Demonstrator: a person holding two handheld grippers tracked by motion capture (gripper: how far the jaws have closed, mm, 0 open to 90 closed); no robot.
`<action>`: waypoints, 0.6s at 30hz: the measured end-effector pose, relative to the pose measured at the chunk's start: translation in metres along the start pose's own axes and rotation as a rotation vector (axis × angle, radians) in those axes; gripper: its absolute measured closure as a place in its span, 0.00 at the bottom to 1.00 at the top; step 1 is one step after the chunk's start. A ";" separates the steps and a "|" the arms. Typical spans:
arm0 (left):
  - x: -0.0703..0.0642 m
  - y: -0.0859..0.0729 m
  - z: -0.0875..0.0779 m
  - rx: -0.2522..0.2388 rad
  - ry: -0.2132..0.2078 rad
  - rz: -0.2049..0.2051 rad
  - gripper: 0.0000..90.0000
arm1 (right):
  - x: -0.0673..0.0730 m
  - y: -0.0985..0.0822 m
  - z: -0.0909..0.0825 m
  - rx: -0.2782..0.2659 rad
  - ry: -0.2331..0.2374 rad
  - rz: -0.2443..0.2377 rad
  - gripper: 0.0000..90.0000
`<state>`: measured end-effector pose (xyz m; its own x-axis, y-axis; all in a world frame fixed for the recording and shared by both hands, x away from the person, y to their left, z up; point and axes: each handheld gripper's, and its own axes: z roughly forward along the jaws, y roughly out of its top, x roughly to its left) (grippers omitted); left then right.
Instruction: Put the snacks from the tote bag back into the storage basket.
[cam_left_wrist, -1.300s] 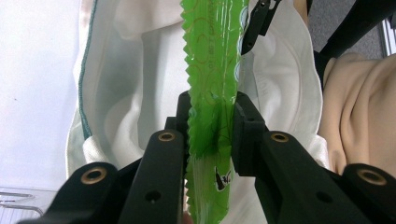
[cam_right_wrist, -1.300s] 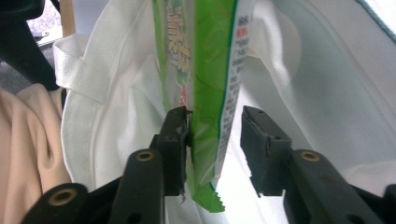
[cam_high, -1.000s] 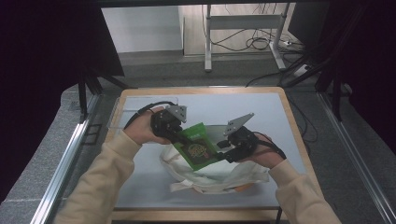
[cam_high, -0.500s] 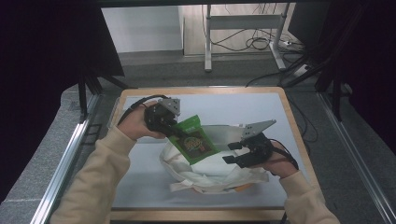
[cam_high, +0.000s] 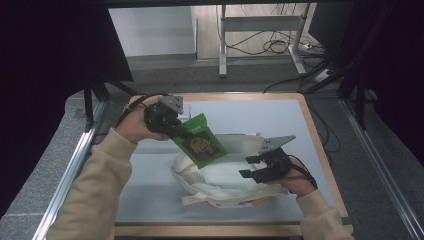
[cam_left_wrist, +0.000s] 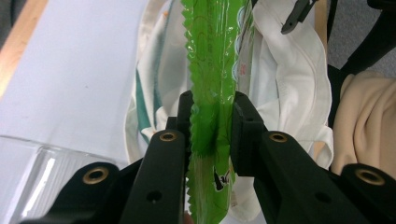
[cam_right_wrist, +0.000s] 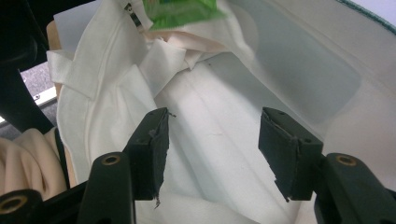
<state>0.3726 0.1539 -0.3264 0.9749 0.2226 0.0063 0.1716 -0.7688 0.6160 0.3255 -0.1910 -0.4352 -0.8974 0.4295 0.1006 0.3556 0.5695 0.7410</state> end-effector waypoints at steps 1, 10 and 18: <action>0.001 0.000 -0.002 0.000 0.004 0.000 0.87 | 0.000 -0.001 0.000 0.001 0.000 0.002 0.47; 0.011 -0.002 -0.024 0.004 0.042 -0.017 0.87 | -0.001 -0.006 0.000 -0.007 -0.004 0.013 0.47; 0.020 -0.004 -0.038 0.015 0.067 -0.029 0.87 | -0.001 -0.007 -0.001 -0.011 -0.005 0.018 0.47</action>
<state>0.3859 0.1841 -0.2989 0.9578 0.2843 0.0416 0.2023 -0.7699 0.6052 0.3239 -0.1958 -0.4395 -0.8897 0.4431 0.1103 0.3684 0.5539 0.7466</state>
